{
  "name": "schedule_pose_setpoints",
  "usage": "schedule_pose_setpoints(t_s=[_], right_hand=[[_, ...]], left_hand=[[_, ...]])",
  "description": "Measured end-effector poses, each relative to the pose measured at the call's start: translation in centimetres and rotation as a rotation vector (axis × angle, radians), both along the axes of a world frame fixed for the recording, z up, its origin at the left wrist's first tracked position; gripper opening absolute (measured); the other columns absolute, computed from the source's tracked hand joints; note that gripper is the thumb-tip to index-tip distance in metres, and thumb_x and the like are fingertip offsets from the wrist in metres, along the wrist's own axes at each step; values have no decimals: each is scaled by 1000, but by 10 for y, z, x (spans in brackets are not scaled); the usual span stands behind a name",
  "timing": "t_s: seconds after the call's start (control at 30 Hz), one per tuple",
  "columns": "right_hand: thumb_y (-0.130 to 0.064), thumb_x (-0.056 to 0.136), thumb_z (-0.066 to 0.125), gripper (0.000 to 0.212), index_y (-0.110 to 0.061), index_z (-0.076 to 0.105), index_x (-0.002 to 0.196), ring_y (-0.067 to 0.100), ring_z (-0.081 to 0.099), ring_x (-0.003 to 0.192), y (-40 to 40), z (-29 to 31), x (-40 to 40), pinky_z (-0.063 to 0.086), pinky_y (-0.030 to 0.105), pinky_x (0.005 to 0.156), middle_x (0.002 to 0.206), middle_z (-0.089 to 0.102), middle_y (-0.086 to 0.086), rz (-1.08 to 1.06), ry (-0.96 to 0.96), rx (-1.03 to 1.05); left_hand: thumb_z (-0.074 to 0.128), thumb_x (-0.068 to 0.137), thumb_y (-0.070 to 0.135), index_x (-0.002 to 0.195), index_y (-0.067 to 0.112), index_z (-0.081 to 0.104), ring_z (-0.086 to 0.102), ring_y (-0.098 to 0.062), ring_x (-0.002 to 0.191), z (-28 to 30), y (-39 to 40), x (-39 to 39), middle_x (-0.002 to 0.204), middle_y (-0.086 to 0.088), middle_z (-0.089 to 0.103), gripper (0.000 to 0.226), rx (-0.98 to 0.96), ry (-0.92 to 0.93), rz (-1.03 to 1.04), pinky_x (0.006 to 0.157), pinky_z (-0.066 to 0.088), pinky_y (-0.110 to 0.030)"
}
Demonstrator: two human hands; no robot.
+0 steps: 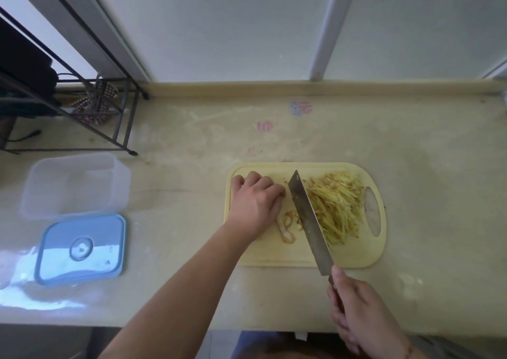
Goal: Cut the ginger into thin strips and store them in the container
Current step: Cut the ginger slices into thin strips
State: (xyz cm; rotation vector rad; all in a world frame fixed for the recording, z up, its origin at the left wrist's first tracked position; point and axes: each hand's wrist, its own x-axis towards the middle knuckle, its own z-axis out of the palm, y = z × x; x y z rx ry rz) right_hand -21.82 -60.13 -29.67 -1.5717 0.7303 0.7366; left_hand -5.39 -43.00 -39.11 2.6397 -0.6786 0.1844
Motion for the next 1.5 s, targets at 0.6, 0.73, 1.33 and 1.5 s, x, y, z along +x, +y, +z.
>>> schedule_pose_setpoints(t_s=[0.6, 0.73, 1.33, 1.5], right_hand=[[-65, 86, 36, 61, -6, 42, 72, 16, 30, 36, 8, -12, -5, 27, 23, 40, 50, 32, 10, -61, 10, 86], [-62, 85, 36, 60, -5, 41, 72, 15, 28, 35, 4, -10, -3, 27, 22, 38, 50, 31, 9, -63, -4, 116], [-86, 75, 40, 75, -13, 50, 64, 17, 30, 35, -41, 14, 4, 33, 22, 38, 50, 36, 10, -243, -142, 103], [-92, 56, 54, 82, -11, 49, 65, 16, 29, 34, -37, 13, -2, 31, 21, 36, 51, 35, 10, -266, -131, 145]], left_hand=[[70, 77, 27, 88, 20, 71, 56, -23, 87, 9, -14, -43, 83, 9, 66, 13, -26, 75, 9, 79, 39, -42], [73, 76, 26, 88, 20, 71, 56, -24, 85, 4, -15, -48, 81, 8, 66, 14, -20, 101, 79, 75, 35, -40], [68, 81, 48, 114, 23, 74, 50, -29, 104, 0, -22, -56, 107, 1, 62, 42, -3, 124, 60, 83, 44, -46], [80, 75, 35, 99, 22, 78, 54, -33, 97, 1, -29, -56, 97, 1, 64, 28, -58, 129, 81, 78, 43, -47]])
